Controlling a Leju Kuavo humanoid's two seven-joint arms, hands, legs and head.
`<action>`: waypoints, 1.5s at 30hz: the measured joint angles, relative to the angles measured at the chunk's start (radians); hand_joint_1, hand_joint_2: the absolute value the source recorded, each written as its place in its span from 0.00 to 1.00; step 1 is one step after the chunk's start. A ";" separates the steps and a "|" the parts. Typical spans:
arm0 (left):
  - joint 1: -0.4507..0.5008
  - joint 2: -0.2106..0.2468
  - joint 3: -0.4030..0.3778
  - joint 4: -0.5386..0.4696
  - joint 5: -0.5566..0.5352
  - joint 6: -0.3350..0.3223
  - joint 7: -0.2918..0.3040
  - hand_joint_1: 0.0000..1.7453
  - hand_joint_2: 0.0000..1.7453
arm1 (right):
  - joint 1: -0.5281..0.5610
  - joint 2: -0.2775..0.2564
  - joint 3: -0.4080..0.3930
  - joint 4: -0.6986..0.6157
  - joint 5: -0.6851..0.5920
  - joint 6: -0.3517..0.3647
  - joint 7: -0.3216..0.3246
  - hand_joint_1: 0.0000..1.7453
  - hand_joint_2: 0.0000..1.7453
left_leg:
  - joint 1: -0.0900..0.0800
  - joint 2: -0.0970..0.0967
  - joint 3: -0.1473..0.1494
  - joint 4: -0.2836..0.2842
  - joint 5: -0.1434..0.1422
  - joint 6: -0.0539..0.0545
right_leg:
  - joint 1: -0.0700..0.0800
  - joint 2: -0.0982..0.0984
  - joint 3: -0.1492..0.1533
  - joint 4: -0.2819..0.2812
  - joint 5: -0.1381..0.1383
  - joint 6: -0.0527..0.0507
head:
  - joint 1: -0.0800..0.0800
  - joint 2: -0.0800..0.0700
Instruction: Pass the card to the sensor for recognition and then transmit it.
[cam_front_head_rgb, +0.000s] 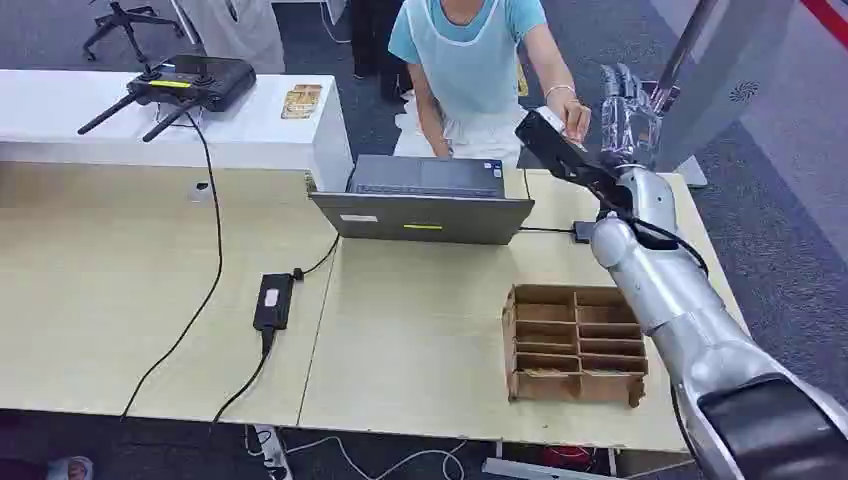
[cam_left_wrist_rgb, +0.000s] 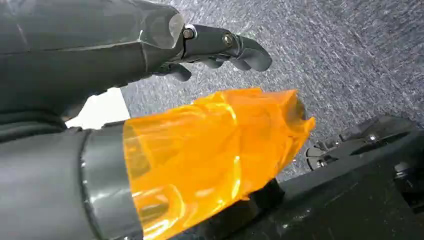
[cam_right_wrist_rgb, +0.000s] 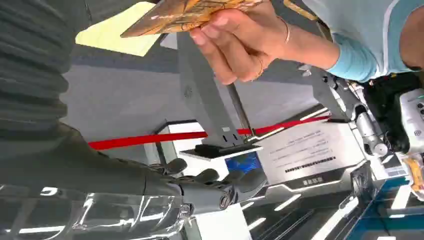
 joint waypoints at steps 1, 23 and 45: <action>0.000 0.000 -0.003 0.000 0.000 0.000 0.000 0.00 0.00 | 0.000 0.000 0.000 0.000 0.000 0.000 0.000 0.00 1.00 | 0.000 0.000 0.000 0.000 0.000 0.000 | 0.000 0.000 0.000 0.000 0.000 0.000 | 0.000 0.000; -0.008 -0.001 -0.082 0.000 -0.097 -0.043 0.003 0.00 0.00 | -0.031 0.037 -0.001 0.053 0.019 0.002 -0.007 1.00 1.00 | 0.000 0.000 0.000 0.000 0.000 0.000 | 0.000 0.000 0.000 0.000 0.000 0.000 | 0.000 0.000; -0.025 -0.010 -0.212 0.000 -0.238 -0.110 -0.016 0.00 0.00 | -0.049 0.082 -0.077 0.066 -0.132 -0.055 -0.095 1.00 1.00 | 0.000 0.000 0.000 0.000 0.000 0.000 | 0.000 0.000 0.000 0.000 0.000 0.000 | 0.000 0.000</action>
